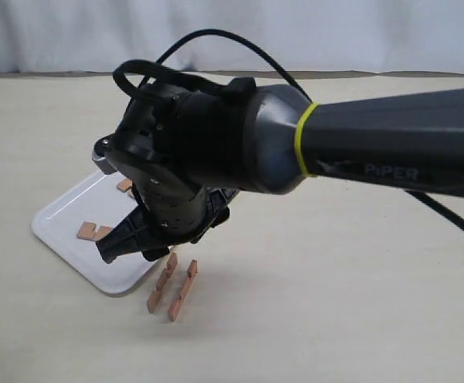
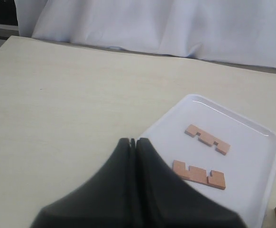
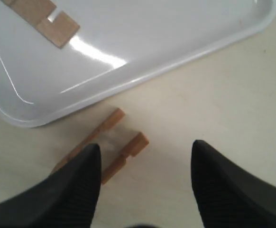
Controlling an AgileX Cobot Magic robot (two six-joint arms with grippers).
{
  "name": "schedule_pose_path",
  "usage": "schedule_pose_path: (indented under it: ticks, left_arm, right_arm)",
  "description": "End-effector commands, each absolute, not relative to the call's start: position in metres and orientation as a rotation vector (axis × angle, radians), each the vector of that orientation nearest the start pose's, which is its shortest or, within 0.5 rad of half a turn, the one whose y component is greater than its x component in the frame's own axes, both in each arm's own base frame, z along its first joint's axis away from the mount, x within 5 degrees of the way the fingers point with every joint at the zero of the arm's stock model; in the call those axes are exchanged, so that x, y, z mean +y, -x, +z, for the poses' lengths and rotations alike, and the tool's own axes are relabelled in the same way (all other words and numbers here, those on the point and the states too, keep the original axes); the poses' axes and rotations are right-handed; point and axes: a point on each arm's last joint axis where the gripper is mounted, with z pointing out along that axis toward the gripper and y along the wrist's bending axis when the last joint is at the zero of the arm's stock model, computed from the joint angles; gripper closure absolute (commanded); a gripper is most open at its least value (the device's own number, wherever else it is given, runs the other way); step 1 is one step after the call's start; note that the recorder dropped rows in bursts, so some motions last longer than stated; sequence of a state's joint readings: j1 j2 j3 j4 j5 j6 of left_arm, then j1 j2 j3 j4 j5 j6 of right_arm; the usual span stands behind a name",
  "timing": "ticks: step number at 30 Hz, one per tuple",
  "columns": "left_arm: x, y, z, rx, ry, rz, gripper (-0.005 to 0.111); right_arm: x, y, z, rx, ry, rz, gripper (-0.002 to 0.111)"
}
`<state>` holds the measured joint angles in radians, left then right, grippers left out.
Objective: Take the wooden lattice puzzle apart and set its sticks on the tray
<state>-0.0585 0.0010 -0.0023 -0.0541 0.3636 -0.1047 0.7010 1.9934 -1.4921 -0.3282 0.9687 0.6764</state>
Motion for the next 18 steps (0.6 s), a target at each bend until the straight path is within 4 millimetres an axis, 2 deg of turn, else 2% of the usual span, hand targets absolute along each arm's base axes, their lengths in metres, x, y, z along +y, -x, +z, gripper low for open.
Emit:
schedule_pose_path:
  ticks: [1,10,18]
  left_arm:
    - [-0.005,-0.053,0.181,1.839,0.082,-0.177,0.107]
    - [-0.005,-0.053,0.181,1.839,0.082,-0.177,0.107]
    - [-0.005,-0.053,0.181,1.839,0.082,-0.177,0.107]
  right_arm:
    - [0.243,-0.314,0.187,2.847,0.1,-0.126,0.054]
    - [0.24,-0.307,0.157,2.788,-0.146,0.0,0.054]
    - [0.227,-0.303,0.142,2.725,-0.244,-0.07,0.054]
